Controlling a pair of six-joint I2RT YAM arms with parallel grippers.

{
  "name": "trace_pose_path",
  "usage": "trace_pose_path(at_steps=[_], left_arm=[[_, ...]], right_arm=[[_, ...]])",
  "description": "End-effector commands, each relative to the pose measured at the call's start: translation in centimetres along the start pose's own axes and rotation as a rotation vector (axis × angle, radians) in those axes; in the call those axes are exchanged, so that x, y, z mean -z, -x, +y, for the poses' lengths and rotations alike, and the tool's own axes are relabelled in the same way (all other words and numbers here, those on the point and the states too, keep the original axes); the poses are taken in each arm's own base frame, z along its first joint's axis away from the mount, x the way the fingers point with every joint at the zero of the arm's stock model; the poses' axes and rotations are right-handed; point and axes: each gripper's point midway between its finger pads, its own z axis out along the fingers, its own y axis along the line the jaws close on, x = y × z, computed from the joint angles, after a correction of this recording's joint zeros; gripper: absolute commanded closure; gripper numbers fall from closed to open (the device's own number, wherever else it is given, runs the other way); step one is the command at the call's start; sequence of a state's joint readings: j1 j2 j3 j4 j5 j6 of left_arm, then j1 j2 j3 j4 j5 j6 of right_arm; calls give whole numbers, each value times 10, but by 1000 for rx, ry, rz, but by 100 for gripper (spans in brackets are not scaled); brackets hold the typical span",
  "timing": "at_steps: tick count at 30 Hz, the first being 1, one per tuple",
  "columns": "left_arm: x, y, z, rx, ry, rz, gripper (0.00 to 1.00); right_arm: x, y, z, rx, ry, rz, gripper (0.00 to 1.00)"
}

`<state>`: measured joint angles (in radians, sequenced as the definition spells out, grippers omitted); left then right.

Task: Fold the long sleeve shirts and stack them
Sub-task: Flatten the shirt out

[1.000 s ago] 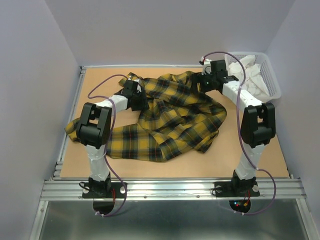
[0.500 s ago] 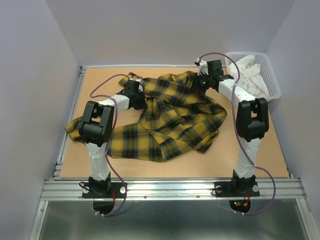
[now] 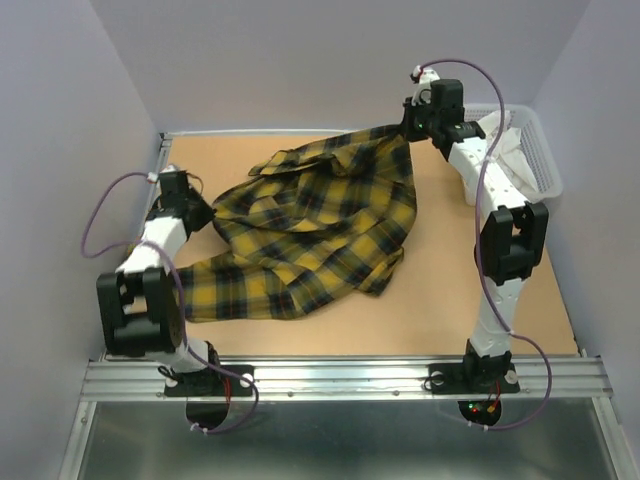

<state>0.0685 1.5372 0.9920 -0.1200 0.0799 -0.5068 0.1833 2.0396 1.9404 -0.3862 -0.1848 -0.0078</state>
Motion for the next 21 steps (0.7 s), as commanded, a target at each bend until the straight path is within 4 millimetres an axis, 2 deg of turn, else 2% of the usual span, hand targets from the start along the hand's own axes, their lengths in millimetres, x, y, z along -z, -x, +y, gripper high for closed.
trace_pose_path(at_steps=[1, 2, 3, 4, 5, 6, 7, 10, 11, 12, 13, 14, 15, 17, 18, 19, 20, 21], left_arm=[[54, 15, 34, 122, 69, -125, 100], [56, -1, 44, 142, 89, -105, 100], [61, -7, 46, 177, 86, -106, 100], [66, -22, 51, 195, 76, -100, 100], [68, -30, 50, 214, 54, -90, 100], [68, -40, 49, 229, 34, -71, 100], [69, -60, 49, 264, 6, -26, 100], [76, -85, 46, 305, -54, 26, 100], [79, -88, 46, 305, -62, 23, 100], [84, -89, 49, 297, -62, 3, 100], [86, -86, 47, 295, -71, -9, 100], [87, -85, 54, 280, -40, -24, 100], [89, -82, 57, 261, -19, -41, 100], [90, -77, 58, 243, -12, -52, 100], [89, -76, 58, 236, -9, -52, 100], [90, -71, 55, 232, -13, -65, 100], [89, -69, 55, 229, -12, -67, 100], [89, -67, 54, 228, -13, -70, 100]], right_arm=[[34, 79, -28, 11, -155, -199, 98], [31, 77, -28, -16, -152, -198, 92], [28, 75, -26, -37, -143, -193, 83], [23, 68, -25, -52, -132, -177, 57], [22, 64, -23, -71, -123, -170, 44], [22, 61, -18, -103, -107, -163, 36], [22, 57, -13, -116, -92, -153, 27], [32, 35, 14, -148, -56, -103, 20], [37, 29, 25, -154, -47, -91, 20], [42, 6, 42, -163, -39, -44, 20], [48, -4, 54, -171, -24, -23, 20], [51, -21, 74, -185, -13, 13, 20], [63, -45, 83, -196, -12, 62, 20], [73, -78, 104, -213, 13, 129, 20], [87, -109, 124, -228, 32, 191, 20], [93, -124, 130, -235, 22, 218, 20], [103, -138, 149, -263, 42, 248, 20], [115, -167, 146, -274, 3, 299, 20]])
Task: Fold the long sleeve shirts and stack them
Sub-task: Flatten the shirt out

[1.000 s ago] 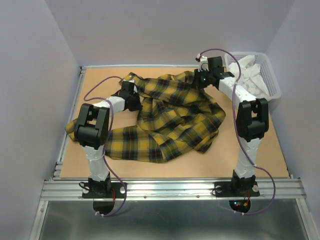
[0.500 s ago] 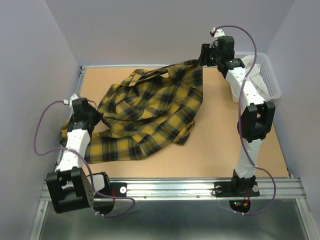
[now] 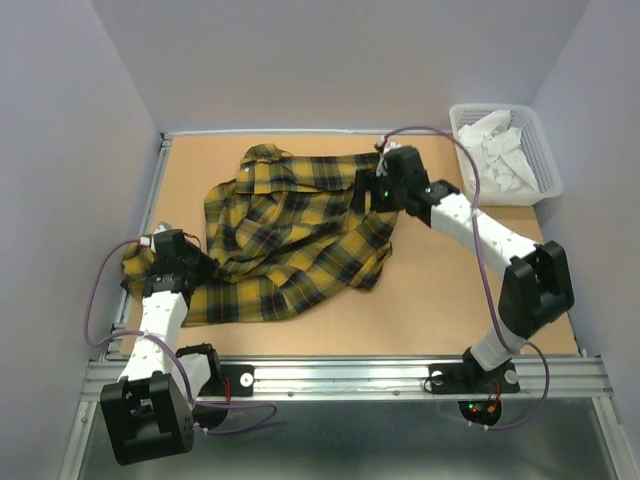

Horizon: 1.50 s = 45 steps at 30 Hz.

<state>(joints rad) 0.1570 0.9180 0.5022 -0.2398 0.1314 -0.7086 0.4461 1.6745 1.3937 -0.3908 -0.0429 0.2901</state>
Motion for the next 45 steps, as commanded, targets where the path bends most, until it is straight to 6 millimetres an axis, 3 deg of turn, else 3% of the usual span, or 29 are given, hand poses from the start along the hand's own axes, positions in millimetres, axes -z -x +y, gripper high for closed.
trace_pose_path(at_steps=[1, 2, 8, 10, 12, 14, 17, 18, 20, 21, 22, 23, 24, 28, 30, 33, 34, 35, 36, 37, 40, 42, 45], left_arm=[[3, 20, -15, -41, -21, -52, 100], [3, 25, -18, -48, -27, -65, 100], [-2, 33, -18, -69, -7, -79, 100], [-3, 35, -18, -72, 2, -84, 100], [-4, 36, -18, -76, 5, -86, 100], [-3, 39, -18, -85, 13, -93, 100], [0, 42, -15, -99, 37, -102, 100], [1, 42, -13, -107, 44, -101, 100], [2, 34, -10, -107, 41, -79, 100], [2, 23, -9, -100, 18, -43, 100], [4, 24, -10, -90, 12, -51, 100], [2, 9, -8, -81, -6, -1, 100], [2, 2, -8, -52, -20, 20, 100], [10, -34, -27, -64, -123, 115, 98], [14, -43, -35, -85, -154, 142, 93], [24, -64, -55, -151, -224, 203, 76], [25, -65, -59, -169, -234, 206, 60], [28, -61, -62, -189, -236, 197, 51], [29, -55, -63, -195, -227, 178, 45], [30, -40, -65, -208, -199, 118, 28], [27, -12, -67, -209, -138, 24, 12], [25, 11, -74, -195, -118, -37, 12], [4, 35, -68, -152, -61, -61, 12]], right_arm=[[31, -60, 24, -122, -20, 64, 19], [32, -93, 29, -142, -15, 130, 19], [31, -169, 46, -140, -9, 292, 23], [26, -182, 43, -152, -28, 320, 28], [16, -191, 26, -129, -112, 322, 33], [10, -193, 12, -93, -175, 310, 47], [-2, -184, -25, -69, -301, 286, 65], [-5, -178, -50, -103, -346, 287, 68], [-12, -168, -80, -143, -416, 278, 69], [-18, -150, -105, -178, -463, 250, 71], [-15, -146, -121, -198, -494, 242, 72], [-23, -127, -132, -220, -511, 211, 73], [-22, -112, -157, -272, -549, 186, 75], [-40, -49, -189, -344, -550, 81, 76], [-49, -12, -187, -325, -529, 17, 76], [-49, 17, -164, -310, -412, -17, 68], [-46, 27, -155, -299, -377, -32, 59], [-44, 28, -147, -285, -351, -30, 52], [-39, 27, -129, -240, -311, -25, 45], [-36, 22, -118, -219, -292, -16, 34], [-17, 9, -82, -167, -227, -8, 23], [-10, -23, -72, -172, -222, 42, 22], [9, -51, -82, -213, -276, 53, 23]])
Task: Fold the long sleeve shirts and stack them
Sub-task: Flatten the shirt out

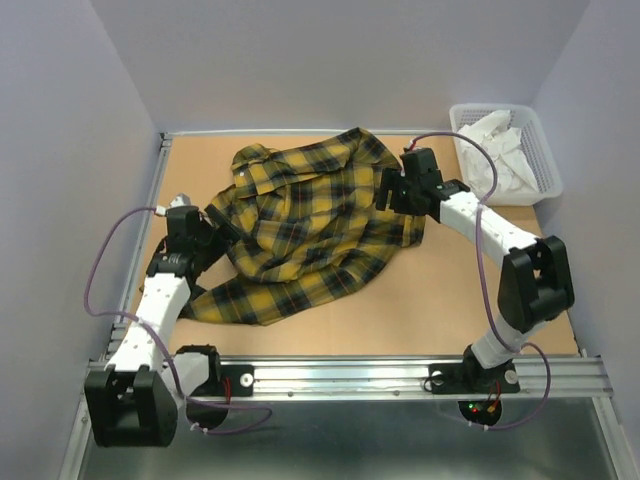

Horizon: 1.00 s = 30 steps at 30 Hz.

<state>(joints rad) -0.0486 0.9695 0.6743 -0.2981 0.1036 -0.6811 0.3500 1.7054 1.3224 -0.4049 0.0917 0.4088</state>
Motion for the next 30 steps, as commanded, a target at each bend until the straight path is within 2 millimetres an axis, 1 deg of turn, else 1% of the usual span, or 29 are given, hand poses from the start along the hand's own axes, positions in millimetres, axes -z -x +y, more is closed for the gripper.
trace_pose_path(at_steps=[1, 2, 3, 4, 5, 6, 7, 8, 9, 10, 11, 12, 13, 14, 16, 17, 18, 19, 20, 21, 22, 23, 26, 28, 30], left_arm=[[-17, 48, 10, 24, 77, -108, 12], [-20, 61, 9, 34, 76, -137, 12], [-25, 66, 11, 38, 84, -145, 12], [-30, 69, 12, 42, 89, -145, 12], [-41, 76, 14, 49, 97, -139, 12], [-46, 79, 13, 52, 99, -135, 13], [-59, 78, 16, 52, 108, -112, 12], [-63, 86, 10, 51, 98, -124, 12], [-68, 90, 9, 50, 98, -124, 13], [-79, 88, 14, 50, 116, -103, 13], [-85, 91, 13, 48, 117, -106, 14], [-96, 96, 14, 43, 128, -96, 14], [-95, 102, 10, 38, 122, -112, 14], [-105, 106, 13, 37, 140, -105, 15], [-115, 110, 19, 39, 164, -100, 17], [-124, 112, 22, 42, 183, -94, 18], [-129, 113, 26, 42, 196, -90, 19], [-133, 114, 29, 43, 207, -85, 19], [-140, 113, 33, 46, 226, -67, 20], [-143, 113, 38, 44, 252, -69, 21], [-148, 111, 45, 43, 276, -60, 21], [-149, 110, 50, 44, 294, -60, 21], [-157, 100, 60, 42, 321, -31, 23], [-161, 96, 65, 43, 330, -21, 25], [-166, 93, 69, 39, 339, -7, 30]], right_arm=[[22, -29, -22, -46, -59, 12, 23], [29, -31, -25, -48, -61, 2, 23], [30, -43, -29, -53, -64, 24, 23], [32, -50, -30, -63, -58, 36, 23], [37, -51, -31, -75, -56, 28, 23], [36, -62, -38, -94, -81, 42, 23], [38, -64, -41, -101, -93, 37, 23], [39, -66, -44, -108, -99, 33, 22], [39, -72, -44, -115, -92, 42, 22], [40, -75, -43, -119, -80, 52, 22], [40, -79, -40, -121, -66, 62, 22], [41, -84, -35, -131, -33, 78, 22], [41, -88, -34, -136, -19, 88, 22], [42, -93, -30, -150, 13, 96, 22], [43, -95, -25, -161, 42, 99, 22], [44, -103, -22, -163, 70, 121, 22], [45, -109, -16, -165, 110, 144, 22], [46, -110, -12, -172, 134, 148, 22], [47, -116, -11, -177, 148, 163, 22], [49, -121, -6, -180, 175, 179, 22], [49, -123, -4, -188, 186, 184, 22], [51, -127, -5, -191, 191, 191, 22], [53, -135, -1, -203, 219, 213, 22], [54, -143, 1, -210, 236, 233, 22], [54, -149, 7, -200, 273, 251, 22]])
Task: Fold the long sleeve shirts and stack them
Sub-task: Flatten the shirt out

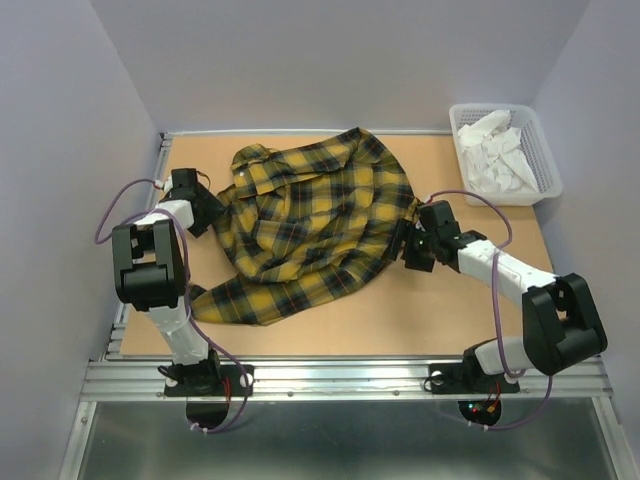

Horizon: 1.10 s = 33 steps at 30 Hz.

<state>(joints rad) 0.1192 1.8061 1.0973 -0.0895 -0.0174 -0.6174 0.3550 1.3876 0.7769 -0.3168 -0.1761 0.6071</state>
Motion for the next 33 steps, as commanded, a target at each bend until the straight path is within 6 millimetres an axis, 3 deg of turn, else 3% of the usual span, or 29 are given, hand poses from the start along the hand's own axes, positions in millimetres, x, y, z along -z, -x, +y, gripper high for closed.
trace_pose_path(at_steps=[1, 6, 12, 14, 16, 19, 22, 25, 29, 30, 33], left_arm=[[-12, 1, 6, -23, 34, 6, 35], [-20, -5, 7, -24, 34, 29, 53], [-23, -10, 10, -26, 32, 37, 76], [-24, -10, 10, -35, 33, 34, 93], [-24, -9, 12, -37, 39, 31, 100], [-23, -1, 16, -27, 47, 13, 100], [-18, 11, 21, -1, 51, -10, 100], [-13, 23, 32, 33, 79, -37, 100], [-1, 34, 45, 89, 96, -77, 100], [1, 26, 51, 95, 106, -66, 100], [16, 19, 63, 151, 114, -76, 100]], right_arm=[[-1, -10, 23, 25, 132, 21, 22], [-13, -27, 36, 31, 194, 78, 22], [-32, -42, 38, -29, 211, 110, 22], [-39, -42, 41, -39, 223, 104, 23], [-43, -43, 43, -34, 228, 105, 28], [-48, -46, 41, -28, 223, 112, 45], [-51, -48, 38, -21, 214, 115, 80], [-45, -36, 37, 3, 188, 65, 99], [-27, -10, 13, 41, 60, 11, 99], [-21, -3, 8, 42, 43, -1, 99], [6, 25, -32, 11, -73, -31, 99]])
